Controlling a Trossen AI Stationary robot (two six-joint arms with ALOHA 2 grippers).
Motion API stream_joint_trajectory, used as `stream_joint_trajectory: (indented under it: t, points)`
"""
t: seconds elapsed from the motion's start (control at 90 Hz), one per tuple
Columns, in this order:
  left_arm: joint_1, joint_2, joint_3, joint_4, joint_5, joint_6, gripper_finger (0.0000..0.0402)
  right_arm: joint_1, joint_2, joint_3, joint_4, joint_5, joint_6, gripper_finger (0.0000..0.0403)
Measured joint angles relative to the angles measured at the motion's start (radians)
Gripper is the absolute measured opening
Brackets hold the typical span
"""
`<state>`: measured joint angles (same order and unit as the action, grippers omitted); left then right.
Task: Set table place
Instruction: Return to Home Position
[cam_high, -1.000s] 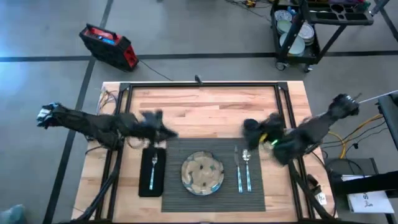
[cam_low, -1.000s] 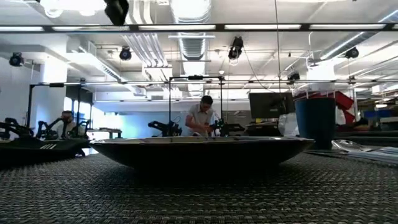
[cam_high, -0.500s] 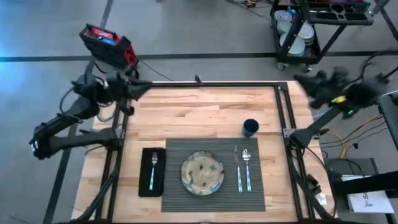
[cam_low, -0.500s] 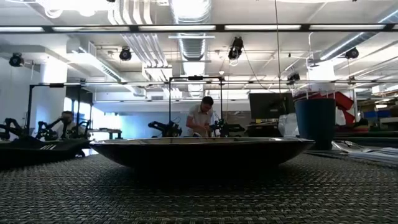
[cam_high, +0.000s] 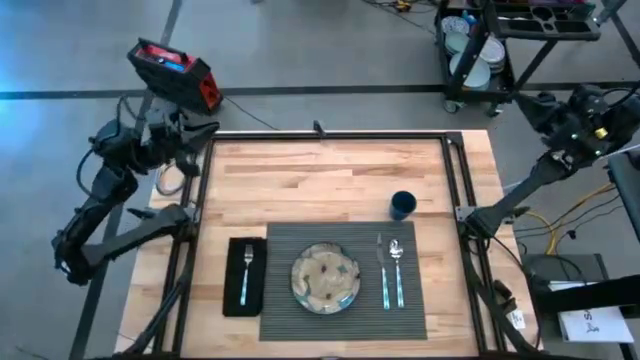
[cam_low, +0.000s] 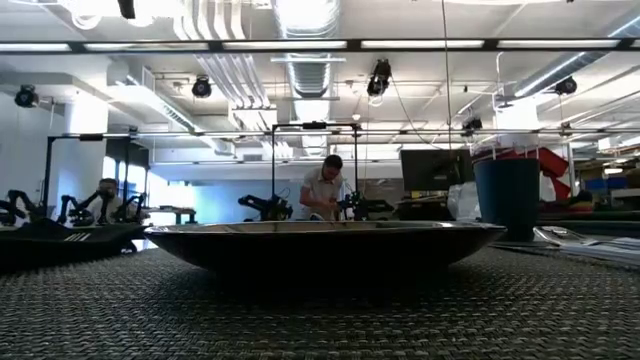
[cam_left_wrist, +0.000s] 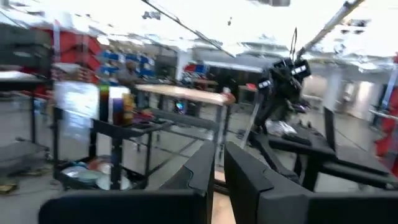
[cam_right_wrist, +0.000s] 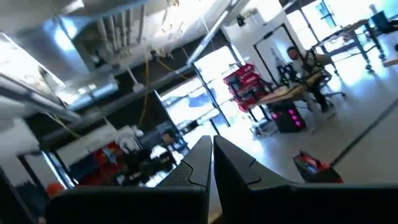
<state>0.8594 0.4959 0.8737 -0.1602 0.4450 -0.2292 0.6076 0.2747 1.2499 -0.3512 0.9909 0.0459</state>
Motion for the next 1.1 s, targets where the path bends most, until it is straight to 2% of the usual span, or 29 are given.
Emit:
stream_joint_trajectory:
  t: [0.233,0.422,0.522,0.744,0.822,0.911,0.989,1.1]
  points:
    - [0.043,-0.148,-0.114,-0.006,0.003,-0.092,0.0021,-0.076,-0.143,-0.060,-0.012,-0.003,0.029,0.0000]
    - [0.042,-0.264,-0.145,-0.015,-0.019,-0.140,0.0021,-0.200,-0.269,-0.150,-0.014,-0.006,0.072,0.0000]
    - [0.042,-0.338,-0.158,-0.047,-0.036,-0.177,0.0021,-0.280,-0.271,-0.158,-0.060,0.014,0.093,0.0000]
    - [0.040,-0.493,-0.206,-0.028,-0.035,-0.310,0.0021,-0.425,-0.272,-0.142,-0.169,-0.157,0.214,0.0000]
    - [0.037,-0.480,-0.219,-0.050,0.038,-0.367,0.0021,-0.480,-0.272,-0.133,-0.238,-0.196,0.277,0.0000]
    - [0.038,-0.467,-0.246,0.026,0.102,-0.416,0.0021,-0.534,-0.272,-0.150,-0.280,-0.238,0.334,0.0000]
    - [0.036,-0.478,-0.307,0.137,0.113,-0.479,0.0021,-0.586,-0.272,-0.172,-0.290,-0.267,0.355,0.0000]
    - [0.036,-0.493,-0.411,0.423,0.130,-0.614,0.0021,-0.657,-0.272,-0.191,-0.272,-0.327,0.364,0.0000]
